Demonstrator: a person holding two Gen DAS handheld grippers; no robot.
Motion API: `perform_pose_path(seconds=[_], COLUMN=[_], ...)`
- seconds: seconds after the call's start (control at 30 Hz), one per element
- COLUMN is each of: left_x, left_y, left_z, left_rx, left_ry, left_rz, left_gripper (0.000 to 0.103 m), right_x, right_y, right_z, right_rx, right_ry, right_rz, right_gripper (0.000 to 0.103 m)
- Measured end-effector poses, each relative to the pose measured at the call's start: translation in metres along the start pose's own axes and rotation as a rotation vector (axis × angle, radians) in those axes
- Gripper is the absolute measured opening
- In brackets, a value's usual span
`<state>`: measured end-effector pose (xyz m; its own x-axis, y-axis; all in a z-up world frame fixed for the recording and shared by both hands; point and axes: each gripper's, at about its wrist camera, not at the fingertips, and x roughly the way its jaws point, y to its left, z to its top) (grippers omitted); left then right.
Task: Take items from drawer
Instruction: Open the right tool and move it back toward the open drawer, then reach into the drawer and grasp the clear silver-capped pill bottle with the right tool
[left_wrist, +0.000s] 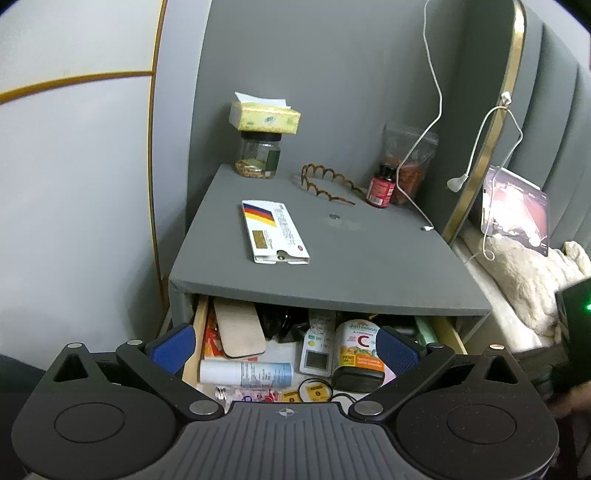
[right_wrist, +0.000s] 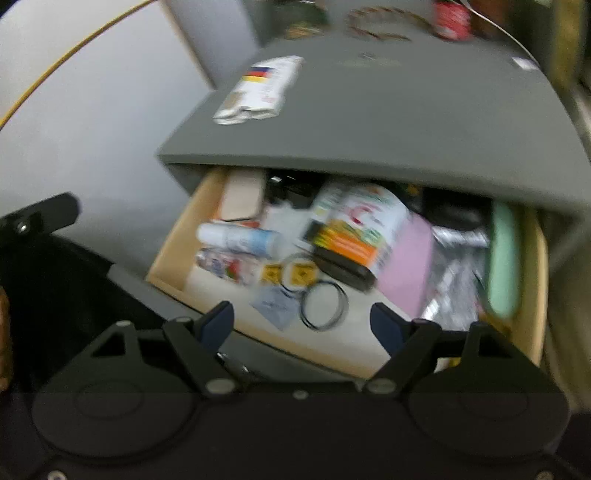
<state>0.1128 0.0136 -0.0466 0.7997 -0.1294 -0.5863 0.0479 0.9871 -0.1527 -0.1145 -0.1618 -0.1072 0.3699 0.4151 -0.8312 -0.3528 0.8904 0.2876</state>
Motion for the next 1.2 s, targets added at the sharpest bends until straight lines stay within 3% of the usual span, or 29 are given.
perform_pose_path(seconds=[0.1, 0.27, 0.43, 0.6, 0.73, 1.0, 1.1, 1.2], left_x=[-0.005, -0.007, -0.007, -0.014, -0.019, -0.020, -0.020, -0.018], left_y=[0.000, 0.007, 0.029, 0.040, 0.046, 0.045, 0.045, 0.043], left_z=[-0.001, -0.005, -0.005, -0.004, -0.006, -0.006, -0.006, -0.006], left_rx=[0.036, 0.096, 0.024, -0.022, -0.045, -0.042, -0.045, -0.049], left_ry=[-0.014, -0.004, 0.038, 0.035, 0.025, 0.021, 0.019, 0.019], left_rz=[-0.003, 0.029, 0.059, 0.024, 0.034, 0.032, 0.027, 0.026], left_gripper=[0.103, 0.103, 0.103, 0.103, 0.103, 0.103, 0.103, 0.103], right_x=[0.009, 0.039, 0.085, 0.132, 0.184, 0.226, 0.218, 0.181], right_y=[0.001, 0.020, 0.048, 0.087, 0.124, 0.145, 0.141, 0.120], right_z=[0.015, 0.055, 0.075, 0.078, 0.079, 0.059, 0.058, 0.063], right_rx=[-0.055, -0.196, -0.333, -0.453, -0.596, -0.715, -0.672, -0.563], right_ry=[0.030, 0.118, 0.224, 0.334, 0.464, 0.629, 0.592, 0.474], right_rz=[0.047, 0.112, 0.126, 0.198, 0.123, -0.031, -0.025, 0.007], right_gripper=[0.079, 0.063, 0.048, 0.048, 0.042, 0.040, 0.039, 0.039])
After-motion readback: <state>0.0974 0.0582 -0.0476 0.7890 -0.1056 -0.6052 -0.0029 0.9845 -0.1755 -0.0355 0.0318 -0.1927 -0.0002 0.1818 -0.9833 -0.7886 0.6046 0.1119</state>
